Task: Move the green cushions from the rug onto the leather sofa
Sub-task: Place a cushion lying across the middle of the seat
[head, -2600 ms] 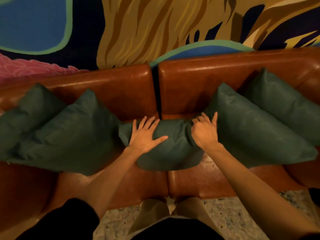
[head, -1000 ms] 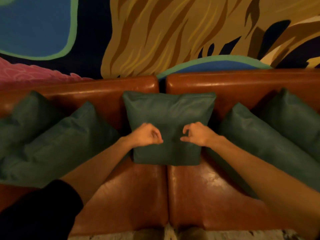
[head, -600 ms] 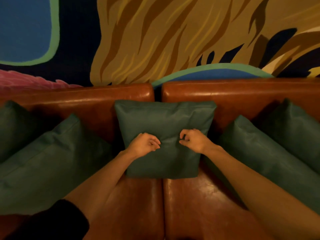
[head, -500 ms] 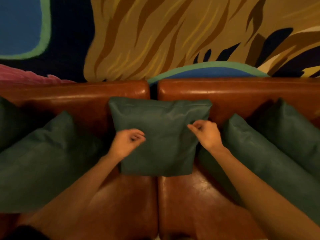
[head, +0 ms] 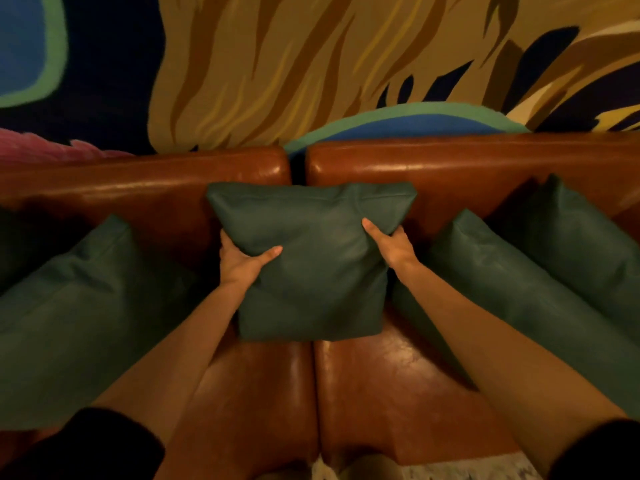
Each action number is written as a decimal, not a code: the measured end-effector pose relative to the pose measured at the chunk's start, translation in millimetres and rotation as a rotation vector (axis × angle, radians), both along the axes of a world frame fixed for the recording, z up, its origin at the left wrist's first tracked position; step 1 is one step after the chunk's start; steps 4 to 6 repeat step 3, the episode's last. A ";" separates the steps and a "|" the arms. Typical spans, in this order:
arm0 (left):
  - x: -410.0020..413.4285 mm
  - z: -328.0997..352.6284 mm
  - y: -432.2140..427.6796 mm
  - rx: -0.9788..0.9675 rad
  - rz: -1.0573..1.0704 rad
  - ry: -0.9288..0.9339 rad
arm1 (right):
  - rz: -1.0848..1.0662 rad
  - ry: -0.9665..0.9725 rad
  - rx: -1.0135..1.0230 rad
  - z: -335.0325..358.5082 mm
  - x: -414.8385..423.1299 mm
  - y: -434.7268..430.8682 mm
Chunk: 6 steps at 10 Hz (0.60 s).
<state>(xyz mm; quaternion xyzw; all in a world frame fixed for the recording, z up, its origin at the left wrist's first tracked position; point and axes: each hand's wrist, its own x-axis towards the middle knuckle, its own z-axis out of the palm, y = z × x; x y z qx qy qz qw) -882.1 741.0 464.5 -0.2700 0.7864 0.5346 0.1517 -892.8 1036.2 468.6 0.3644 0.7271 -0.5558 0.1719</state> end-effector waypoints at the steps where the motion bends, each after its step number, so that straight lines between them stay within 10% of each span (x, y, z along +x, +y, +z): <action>1: 17.7 24.2 -7.4 0.149 0.052 -0.030 | -0.030 -0.035 -0.026 16.8 14.0 0.2; 6: 56.6 78.3 -32.6 0.213 -0.055 -0.039 | -0.015 0.117 -0.006 52.9 46.9 -17.0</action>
